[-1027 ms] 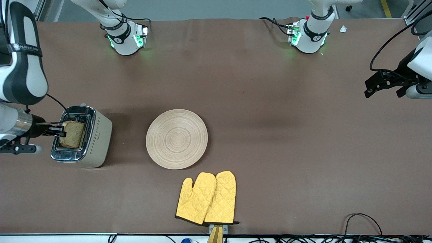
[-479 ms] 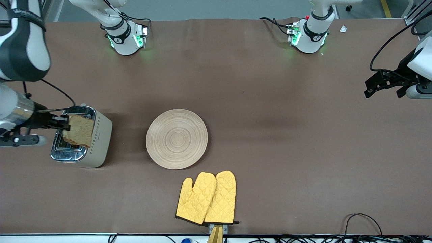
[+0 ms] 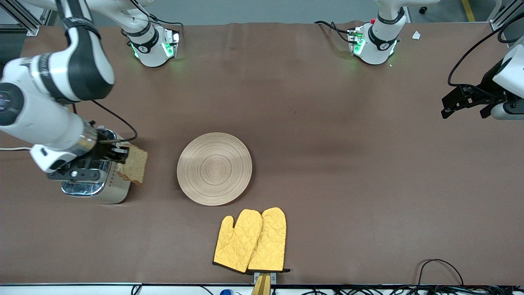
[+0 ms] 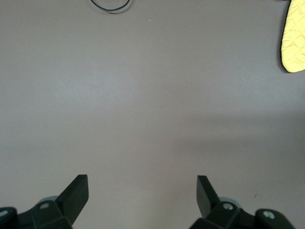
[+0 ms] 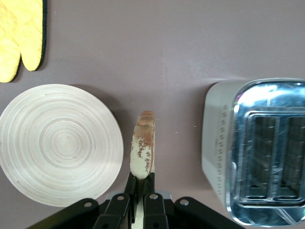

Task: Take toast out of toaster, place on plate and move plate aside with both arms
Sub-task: 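Carry the toast with the right gripper over the wooden plate, then lower the toast onto the plate and open the right gripper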

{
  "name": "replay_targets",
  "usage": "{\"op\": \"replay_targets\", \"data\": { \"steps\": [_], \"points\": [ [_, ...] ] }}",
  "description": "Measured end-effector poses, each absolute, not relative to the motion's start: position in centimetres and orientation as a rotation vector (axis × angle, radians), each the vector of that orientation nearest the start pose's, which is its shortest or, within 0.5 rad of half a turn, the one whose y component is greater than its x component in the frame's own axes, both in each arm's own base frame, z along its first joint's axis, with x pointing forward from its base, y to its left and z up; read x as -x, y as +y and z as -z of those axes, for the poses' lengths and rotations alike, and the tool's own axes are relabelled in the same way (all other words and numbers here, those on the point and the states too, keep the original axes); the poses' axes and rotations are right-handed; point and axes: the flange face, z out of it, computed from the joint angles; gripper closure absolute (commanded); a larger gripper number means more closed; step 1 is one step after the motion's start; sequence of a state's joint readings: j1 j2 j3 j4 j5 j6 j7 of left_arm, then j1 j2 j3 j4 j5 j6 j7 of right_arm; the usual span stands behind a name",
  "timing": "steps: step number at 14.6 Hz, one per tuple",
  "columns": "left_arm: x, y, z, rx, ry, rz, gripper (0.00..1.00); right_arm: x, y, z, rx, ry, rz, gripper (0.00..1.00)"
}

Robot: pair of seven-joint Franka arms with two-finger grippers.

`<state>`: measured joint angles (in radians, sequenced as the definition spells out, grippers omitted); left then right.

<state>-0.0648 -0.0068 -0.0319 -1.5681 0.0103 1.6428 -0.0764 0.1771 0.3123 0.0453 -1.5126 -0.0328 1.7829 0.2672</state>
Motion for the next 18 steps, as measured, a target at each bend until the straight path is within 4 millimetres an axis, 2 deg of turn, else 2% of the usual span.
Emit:
{"op": "replay_targets", "data": {
  "steps": [4, 6, 10, 13, 16, 18],
  "points": [
    [-55.7, -5.3, -63.6, 3.135, 0.032, 0.129, 0.0, -62.3, 20.9, -44.3, 3.242, 0.076, -0.108, 1.0],
    [-55.7, -5.3, -63.6, 3.135, 0.032, 0.128, 0.0, -61.8, 23.4, -42.7, 3.269, 0.073, -0.119, 1.0],
    [-55.7, -5.3, -63.6, 3.135, 0.032, 0.128, 0.0, -61.6, 26.5, -40.1, 3.259, 0.159, -0.085, 1.0],
    [-55.7, -5.3, -63.6, 3.135, 0.032, 0.128, 0.0, -61.4, 29.2, -38.8, 3.125, 0.223, -0.065, 1.0],
    [-55.7, -5.3, -63.6, 3.135, 0.032, 0.128, 0.0, -61.0, 30.2, -36.7, 3.01, 0.3, -0.089, 1.0],
    [-55.7, -5.3, -63.6, 3.135, 0.032, 0.128, 0.0, -60.9, 30.5, -36.4, 2.948, 0.344, -0.105, 1.0]
  ]
}}
